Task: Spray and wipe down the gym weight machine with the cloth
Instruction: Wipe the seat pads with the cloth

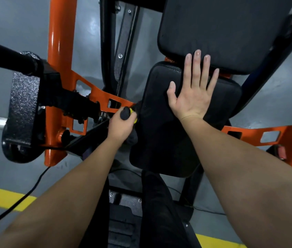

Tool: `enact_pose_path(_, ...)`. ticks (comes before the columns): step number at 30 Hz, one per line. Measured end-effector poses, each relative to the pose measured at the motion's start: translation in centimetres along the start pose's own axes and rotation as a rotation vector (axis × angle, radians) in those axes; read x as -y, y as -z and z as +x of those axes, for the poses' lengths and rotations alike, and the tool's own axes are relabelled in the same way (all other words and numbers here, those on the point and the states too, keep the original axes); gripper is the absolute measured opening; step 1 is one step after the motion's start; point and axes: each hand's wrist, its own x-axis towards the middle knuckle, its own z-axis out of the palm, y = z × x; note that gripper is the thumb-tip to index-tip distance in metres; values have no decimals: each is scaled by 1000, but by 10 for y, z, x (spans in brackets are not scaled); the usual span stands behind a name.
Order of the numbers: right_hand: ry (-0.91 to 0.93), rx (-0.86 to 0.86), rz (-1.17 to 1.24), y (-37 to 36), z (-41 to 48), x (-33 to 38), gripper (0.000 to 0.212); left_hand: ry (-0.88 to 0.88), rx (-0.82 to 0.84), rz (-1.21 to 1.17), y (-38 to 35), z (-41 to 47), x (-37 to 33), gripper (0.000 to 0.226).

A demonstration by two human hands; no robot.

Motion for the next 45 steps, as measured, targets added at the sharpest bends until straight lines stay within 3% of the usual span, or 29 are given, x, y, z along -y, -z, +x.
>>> enact_pose_path(3,-1,-5,-7,0,-1,1,74,-199,-192,-16,-9,-16,-25,21)
enact_pose_path(7,-9,-7,-6,0,0,1,74,-510,-350,336,-38,-38,-38,43)
enact_pose_path(10,-11,-16,3,0,-1,2,73,-557,-468,472,-54,-30,-42,44)
enact_pose_path(15,-7,-51,2,-3,-3,1,71,-638,-518,363,-47,-2,-53,48)
enact_pose_path(21,-8,-60,-17,-3,-1,1,71,-522,-339,6,-8,49,-113,54)
enact_pose_path(25,-11,-47,-19,-2,-2,6,72,-519,-112,-11,1,53,-142,32)
enact_pose_path(27,-7,-27,-17,0,-1,2,72,-389,-135,-57,-9,37,-115,25)
enact_pose_path(32,-178,0,-8,2,-13,31,66,-39,-68,42,-8,-4,18,50)
enact_pose_path(34,-279,17,14,-3,-23,47,65,135,-14,69,-8,-19,58,49)
enact_pose_path(37,-266,31,4,-13,-33,48,70,281,12,83,-9,-18,73,41)
enact_pose_path(40,-252,4,3,-13,-34,47,73,277,-1,38,-12,4,45,30)
enact_pose_path(45,-250,-3,7,-12,-33,48,74,-11,-97,-181,-13,28,-45,27)
